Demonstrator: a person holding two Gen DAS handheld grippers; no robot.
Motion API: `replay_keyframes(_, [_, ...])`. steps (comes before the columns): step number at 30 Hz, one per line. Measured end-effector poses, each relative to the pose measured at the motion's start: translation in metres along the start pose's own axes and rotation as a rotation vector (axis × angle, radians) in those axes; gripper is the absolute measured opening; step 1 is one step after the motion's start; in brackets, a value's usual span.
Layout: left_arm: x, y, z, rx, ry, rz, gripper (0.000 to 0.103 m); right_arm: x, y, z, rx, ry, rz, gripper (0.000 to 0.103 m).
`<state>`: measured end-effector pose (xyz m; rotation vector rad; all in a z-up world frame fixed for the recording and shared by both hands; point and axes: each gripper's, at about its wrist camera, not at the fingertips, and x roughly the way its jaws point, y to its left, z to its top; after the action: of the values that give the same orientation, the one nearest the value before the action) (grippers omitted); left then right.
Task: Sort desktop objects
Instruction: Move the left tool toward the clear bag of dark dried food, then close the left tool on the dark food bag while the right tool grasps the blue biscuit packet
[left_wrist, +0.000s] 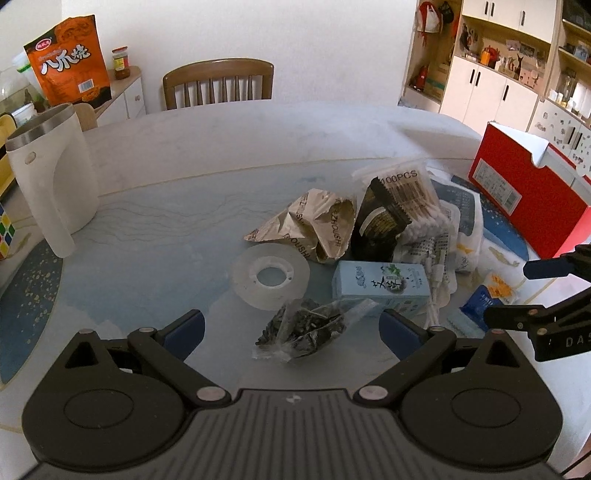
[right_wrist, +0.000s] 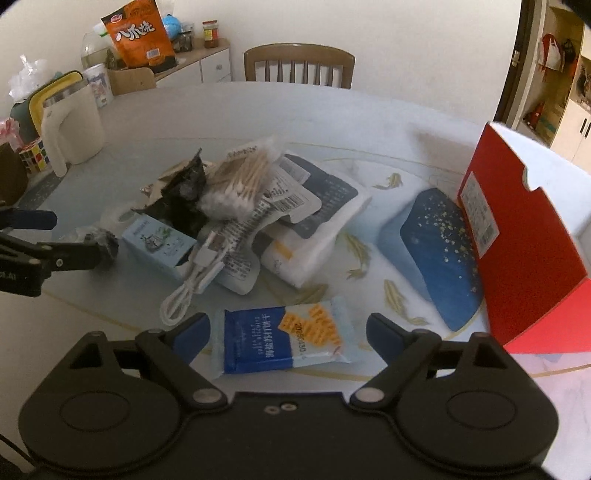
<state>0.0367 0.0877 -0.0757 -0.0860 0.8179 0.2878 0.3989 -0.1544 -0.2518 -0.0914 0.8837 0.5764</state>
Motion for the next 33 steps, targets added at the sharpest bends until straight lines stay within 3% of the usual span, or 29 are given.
replay_keyframes(7, [0.008,0.0,-0.003,-0.002,-0.003,0.008,0.1,0.014,0.004,-0.002,-0.074,0.026,0.018,0.094])
replay_keyframes(16, [0.02,0.0,-0.003,-0.004,0.009,0.002,0.09,0.024,0.0,-0.006,-0.062,0.057,0.046,0.097])
replay_keyframes(21, [0.027,-0.001,-0.006,0.004,0.028,0.009,0.073,0.026,-0.002,-0.004,-0.059,0.052,0.051,0.096])
replay_keyframes(33, [0.027,-0.004,-0.009,0.014,0.009,0.017,0.055,0.023,-0.006,-0.006,-0.015,0.042,0.021,0.087])
